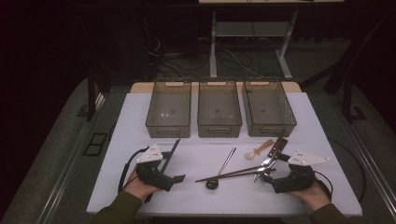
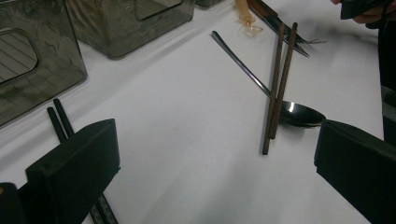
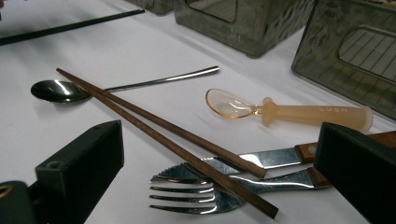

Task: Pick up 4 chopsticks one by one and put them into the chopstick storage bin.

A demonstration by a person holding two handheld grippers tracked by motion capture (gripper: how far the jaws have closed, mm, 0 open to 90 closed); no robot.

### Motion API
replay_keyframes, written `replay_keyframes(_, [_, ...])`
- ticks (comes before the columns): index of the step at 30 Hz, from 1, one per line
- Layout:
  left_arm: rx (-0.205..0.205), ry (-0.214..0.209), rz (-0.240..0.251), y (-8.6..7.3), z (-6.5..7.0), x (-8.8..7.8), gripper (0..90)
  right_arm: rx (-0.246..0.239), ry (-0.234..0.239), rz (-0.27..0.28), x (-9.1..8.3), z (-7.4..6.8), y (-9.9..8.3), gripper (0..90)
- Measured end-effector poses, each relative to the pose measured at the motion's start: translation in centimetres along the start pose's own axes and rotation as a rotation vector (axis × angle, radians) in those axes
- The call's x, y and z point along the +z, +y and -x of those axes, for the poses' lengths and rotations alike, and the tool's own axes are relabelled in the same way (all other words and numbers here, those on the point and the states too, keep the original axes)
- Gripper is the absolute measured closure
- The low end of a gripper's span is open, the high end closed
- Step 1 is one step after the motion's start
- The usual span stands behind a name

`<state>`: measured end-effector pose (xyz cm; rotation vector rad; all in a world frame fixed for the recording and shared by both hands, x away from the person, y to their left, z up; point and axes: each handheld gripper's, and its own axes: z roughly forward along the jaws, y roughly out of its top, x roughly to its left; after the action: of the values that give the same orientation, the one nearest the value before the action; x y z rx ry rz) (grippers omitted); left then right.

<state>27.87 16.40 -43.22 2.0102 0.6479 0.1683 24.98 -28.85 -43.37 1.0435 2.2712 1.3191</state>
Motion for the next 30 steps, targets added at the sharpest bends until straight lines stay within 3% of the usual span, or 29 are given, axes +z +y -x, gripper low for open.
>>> replay_keyframes(11, [0.004,0.002,-0.007,0.1,0.0,0.1,0.0,0.025,0.006,0.003,-0.4,0.5,0.5,1.4])
replay_keyframes(15, [0.006,0.016,-0.026,0.0,0.1,0.2,0.0,0.02,0.014,-0.027,-0.4,0.5,0.8,1.4])
replay_keyframes(22, [-0.004,0.018,-0.023,0.0,-0.2,0.2,0.0,0.018,0.028,-0.029,0.1,0.2,1.8,6.9])
replay_keyframes(24, [-0.006,0.018,-0.016,0.1,-0.2,0.2,0.0,0.014,0.051,-0.03,0.2,0.3,1.9,14.5])
replay_keyframes(30, [-0.018,0.018,-0.014,0.1,-0.3,0.3,0.0,0.027,0.071,-0.025,0.4,0.9,2.2,23.1])
